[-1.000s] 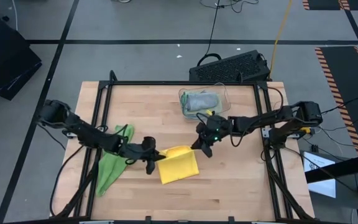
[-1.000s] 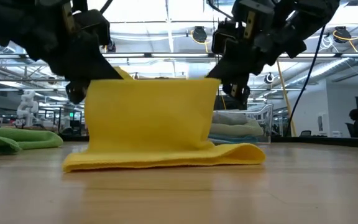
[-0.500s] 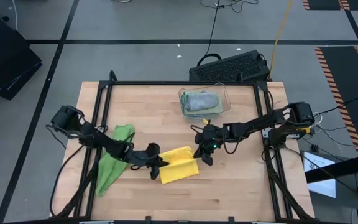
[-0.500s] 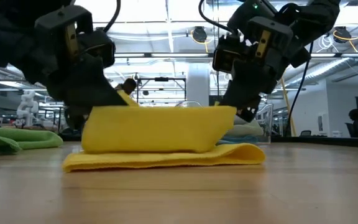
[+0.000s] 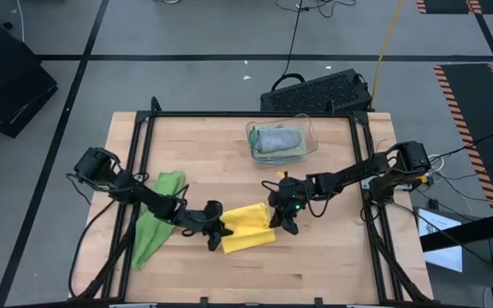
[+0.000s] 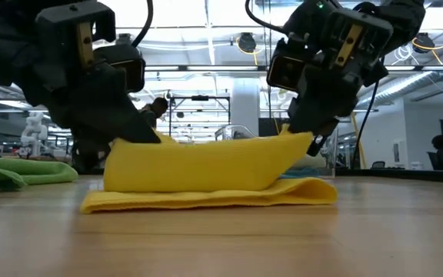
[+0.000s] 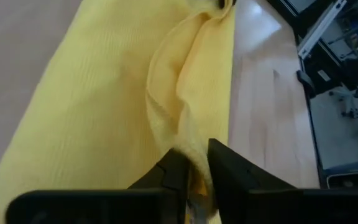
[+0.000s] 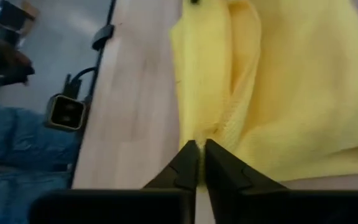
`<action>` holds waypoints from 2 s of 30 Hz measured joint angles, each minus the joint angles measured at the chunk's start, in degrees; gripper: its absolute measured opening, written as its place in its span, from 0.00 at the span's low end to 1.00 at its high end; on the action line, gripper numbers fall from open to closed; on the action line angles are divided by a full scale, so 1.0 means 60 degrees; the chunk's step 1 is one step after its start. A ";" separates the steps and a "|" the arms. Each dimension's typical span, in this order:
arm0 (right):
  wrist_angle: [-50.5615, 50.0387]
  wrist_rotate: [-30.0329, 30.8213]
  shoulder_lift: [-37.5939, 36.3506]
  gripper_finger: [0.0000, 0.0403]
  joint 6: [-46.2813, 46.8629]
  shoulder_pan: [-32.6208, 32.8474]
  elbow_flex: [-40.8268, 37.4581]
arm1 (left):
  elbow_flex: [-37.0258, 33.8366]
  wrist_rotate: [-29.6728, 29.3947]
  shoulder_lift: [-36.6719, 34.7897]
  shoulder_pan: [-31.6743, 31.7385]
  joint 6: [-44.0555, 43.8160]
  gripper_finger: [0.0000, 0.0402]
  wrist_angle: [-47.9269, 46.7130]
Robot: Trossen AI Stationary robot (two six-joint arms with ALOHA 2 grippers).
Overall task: Fold microfiber towels
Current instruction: Fold the yellow towel
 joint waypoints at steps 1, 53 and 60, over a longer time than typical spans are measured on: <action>0.0011 -0.0127 0.0000 0.07 0.0115 0.0000 0.0000 | 0.0000 0.0058 0.0000 -0.0014 -0.0024 0.17 -0.0008; 0.2761 0.3028 0.1401 0.05 0.2640 0.1610 0.0004 | 0.0077 0.1508 -0.1347 0.0095 0.0176 0.36 -0.0058; 0.3217 0.2405 0.2085 0.00 0.2789 0.1992 0.0004 | 0.0193 0.0578 -0.1825 0.0734 0.0750 0.36 -0.1645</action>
